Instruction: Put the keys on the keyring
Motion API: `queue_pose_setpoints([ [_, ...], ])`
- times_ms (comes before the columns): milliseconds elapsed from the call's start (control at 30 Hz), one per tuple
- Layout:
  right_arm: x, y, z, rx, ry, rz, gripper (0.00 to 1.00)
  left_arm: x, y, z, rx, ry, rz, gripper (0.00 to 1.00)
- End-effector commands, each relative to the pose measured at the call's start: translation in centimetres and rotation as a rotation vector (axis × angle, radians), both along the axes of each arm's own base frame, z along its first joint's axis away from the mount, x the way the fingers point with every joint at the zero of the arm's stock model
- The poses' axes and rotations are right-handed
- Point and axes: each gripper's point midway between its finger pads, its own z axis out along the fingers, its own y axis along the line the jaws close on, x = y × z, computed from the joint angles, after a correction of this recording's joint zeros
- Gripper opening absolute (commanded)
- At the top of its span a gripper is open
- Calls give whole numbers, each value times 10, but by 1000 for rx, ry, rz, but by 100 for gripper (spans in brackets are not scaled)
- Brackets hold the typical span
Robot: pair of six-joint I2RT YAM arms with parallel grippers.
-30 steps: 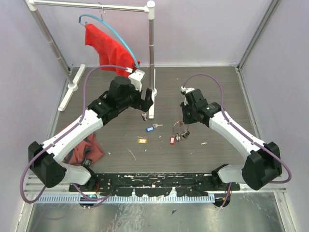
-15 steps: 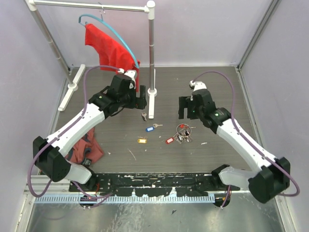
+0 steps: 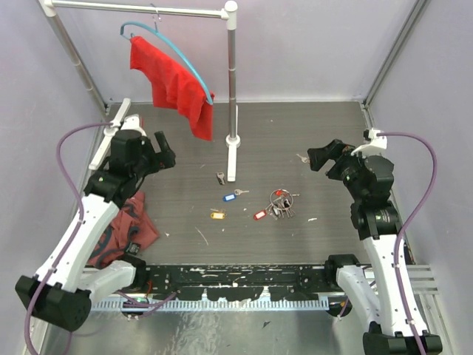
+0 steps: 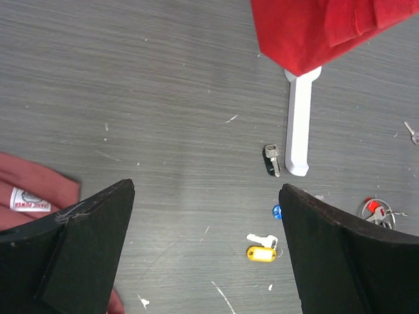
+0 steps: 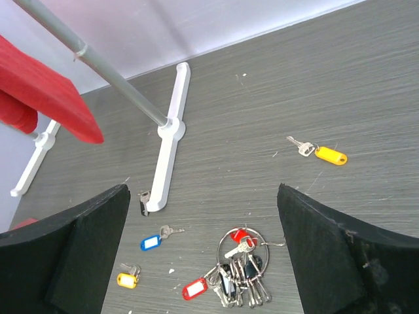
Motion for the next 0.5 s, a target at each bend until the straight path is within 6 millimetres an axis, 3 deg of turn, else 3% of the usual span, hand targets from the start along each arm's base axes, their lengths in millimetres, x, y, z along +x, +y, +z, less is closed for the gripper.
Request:
queue_pose_setpoints([
  [0, -3, 2, 7, -24, -23, 24, 100, -12, 16, 4, 5, -40, 53, 98],
  [233, -15, -7, 5, -84, -25, -1, 100, -31, 37, -3, 93, -51, 81, 98],
  [467, -16, -20, 6, -112, -35, -67, 100, -38, 42, -1, 118, -93, 68, 98],
])
